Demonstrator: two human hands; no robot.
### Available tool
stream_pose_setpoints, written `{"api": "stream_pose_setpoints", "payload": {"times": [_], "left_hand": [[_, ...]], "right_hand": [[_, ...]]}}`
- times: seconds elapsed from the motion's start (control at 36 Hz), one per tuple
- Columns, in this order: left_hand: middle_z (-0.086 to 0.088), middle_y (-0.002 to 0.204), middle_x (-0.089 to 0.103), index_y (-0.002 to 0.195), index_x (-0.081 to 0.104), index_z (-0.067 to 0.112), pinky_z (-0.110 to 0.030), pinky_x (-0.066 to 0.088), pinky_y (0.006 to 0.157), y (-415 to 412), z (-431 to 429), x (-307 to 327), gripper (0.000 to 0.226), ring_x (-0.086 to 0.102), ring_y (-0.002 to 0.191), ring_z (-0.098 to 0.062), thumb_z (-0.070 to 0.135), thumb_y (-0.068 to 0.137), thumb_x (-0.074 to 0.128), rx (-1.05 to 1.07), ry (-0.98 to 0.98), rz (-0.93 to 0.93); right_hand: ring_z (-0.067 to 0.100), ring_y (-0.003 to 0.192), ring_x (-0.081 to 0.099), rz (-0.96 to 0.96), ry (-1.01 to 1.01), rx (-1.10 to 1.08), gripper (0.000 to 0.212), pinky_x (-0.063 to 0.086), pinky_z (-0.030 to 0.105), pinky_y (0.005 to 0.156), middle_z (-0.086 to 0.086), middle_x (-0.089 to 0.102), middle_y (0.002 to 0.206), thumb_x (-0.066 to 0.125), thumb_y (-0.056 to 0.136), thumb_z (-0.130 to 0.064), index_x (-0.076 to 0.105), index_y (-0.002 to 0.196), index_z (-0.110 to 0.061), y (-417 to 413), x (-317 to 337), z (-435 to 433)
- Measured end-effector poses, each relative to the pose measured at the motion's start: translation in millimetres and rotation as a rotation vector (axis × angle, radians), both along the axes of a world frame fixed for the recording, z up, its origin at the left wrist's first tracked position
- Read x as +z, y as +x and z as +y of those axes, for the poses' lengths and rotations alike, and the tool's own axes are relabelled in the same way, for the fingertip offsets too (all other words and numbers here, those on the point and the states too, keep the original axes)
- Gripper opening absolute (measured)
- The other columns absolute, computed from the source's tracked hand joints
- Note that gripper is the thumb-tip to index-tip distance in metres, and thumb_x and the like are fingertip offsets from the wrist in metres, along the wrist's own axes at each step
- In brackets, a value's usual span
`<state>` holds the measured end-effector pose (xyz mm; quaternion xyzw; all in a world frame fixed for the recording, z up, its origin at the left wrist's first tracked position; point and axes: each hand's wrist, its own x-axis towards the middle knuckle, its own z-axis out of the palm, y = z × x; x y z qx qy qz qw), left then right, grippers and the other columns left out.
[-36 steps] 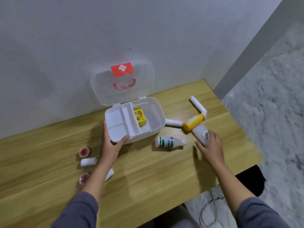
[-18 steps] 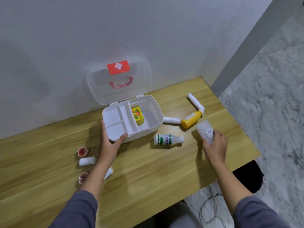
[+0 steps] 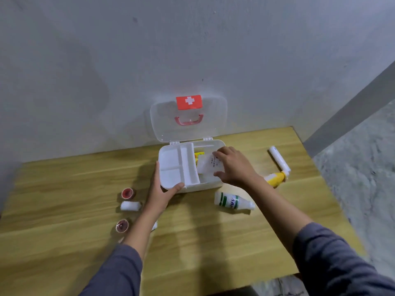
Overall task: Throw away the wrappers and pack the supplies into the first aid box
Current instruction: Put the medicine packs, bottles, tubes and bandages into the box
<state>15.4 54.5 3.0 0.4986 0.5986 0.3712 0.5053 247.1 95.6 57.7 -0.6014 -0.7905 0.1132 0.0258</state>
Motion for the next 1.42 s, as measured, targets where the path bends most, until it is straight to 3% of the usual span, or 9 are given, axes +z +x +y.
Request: {"api": "stream_pose_setpoints", "payload": {"times": [0.22,0.33,0.5,0.61,0.75,0.86,1.03,1.22,1.42], "left_hand": [[0.012,0.152,0.028,0.146,0.015,0.033,-0.030,0.028,0.111,-2.0,1.2,-0.7,0.101,0.029,0.136,-0.002,0.024,0.070,0.080,0.015,-0.047,-0.063],[0.018,0.145,0.033,0.146,0.016,0.031,-0.007,0.033,0.097,1.2,1.5,0.5,0.098,0.035,0.122,0.015,0.015,0.072,0.078,0.036,-0.038,-0.069],[0.018,0.147,0.029,0.146,0.014,0.035,-0.021,0.027,0.106,-0.2,-1.1,-0.6,0.100,0.029,0.132,0.003,0.021,0.071,0.079,0.058,-0.045,-0.060],[0.024,0.141,0.027,0.146,0.014,0.034,-0.008,0.026,0.096,1.4,-0.4,-0.2,0.099,0.027,0.128,0.008,0.019,0.072,0.078,0.054,-0.039,-0.049],[0.020,0.145,0.027,0.146,0.013,0.033,-0.012,0.027,0.099,-0.8,0.3,-3.2,0.101,0.028,0.130,0.006,0.022,0.071,0.079,0.056,-0.048,-0.059],[0.030,0.136,0.029,0.146,0.013,0.032,0.005,0.027,0.087,-0.2,0.7,-4.5,0.100,0.031,0.117,0.025,0.017,0.072,0.078,0.043,-0.016,-0.047],[0.013,0.154,0.021,0.145,0.013,0.037,-0.035,0.024,0.115,-2.5,-0.8,-2.3,0.109,0.021,0.140,-0.003,0.044,0.061,0.081,0.027,-0.031,-0.034],[0.013,0.153,0.020,0.146,0.011,0.034,-0.034,0.024,0.114,-2.7,1.1,-3.9,0.101,0.022,0.139,-0.004,0.028,0.071,0.079,0.008,0.004,-0.029],[0.027,0.137,0.025,0.146,0.015,0.029,-0.021,0.025,0.104,-1.0,2.0,-5.7,0.101,0.026,0.129,0.007,0.026,0.069,0.079,0.013,0.027,-0.045]], "right_hand": [[0.027,0.116,0.045,0.025,-0.144,0.163,0.066,0.043,0.039,0.095,0.010,0.050,0.128,0.073,0.073,-0.024,0.043,0.130,-0.009,-25.9,-20.6,45.5],[0.028,0.120,0.045,0.167,-0.152,0.157,0.067,0.041,0.040,0.101,0.010,0.048,0.134,0.072,0.073,-0.017,0.042,0.132,-0.010,-31.4,-31.9,47.5],[0.030,0.130,0.033,0.488,-0.027,-0.202,0.061,0.031,0.036,0.109,0.017,0.036,0.140,0.064,0.083,-0.015,0.036,0.135,-0.004,-29.6,-32.1,15.0],[0.030,0.131,0.034,0.518,-0.143,-0.379,0.059,0.032,0.032,0.105,0.018,0.030,0.143,0.058,0.088,-0.016,0.028,0.138,-0.002,-34.3,-29.7,14.1],[0.030,0.126,0.043,0.564,-0.301,-0.533,0.065,0.039,0.035,0.097,0.016,0.039,0.143,0.060,0.088,-0.024,0.026,0.140,-0.005,-44.6,-30.3,27.3],[0.031,0.122,0.047,0.607,-0.374,-0.564,0.065,0.042,0.034,0.090,0.015,0.044,0.141,0.059,0.088,-0.028,0.027,0.140,-0.008,-52.9,-32.0,27.0],[0.030,0.123,0.047,0.554,-0.366,-0.542,0.059,0.041,0.035,0.095,0.016,0.047,0.138,0.053,0.091,-0.032,0.031,0.138,-0.004,-57.1,-28.4,22.1],[0.021,0.112,0.055,0.813,0.119,-0.692,0.034,0.044,0.027,0.089,0.012,0.059,0.122,0.055,0.089,-0.015,0.053,0.121,-0.004,-19.1,-8.1,-5.8],[0.033,0.123,0.039,0.704,0.286,-1.118,0.047,0.033,0.040,0.103,0.020,0.045,0.130,0.057,0.087,-0.019,0.043,0.127,0.002,45.6,-37.4,-43.5]]}}
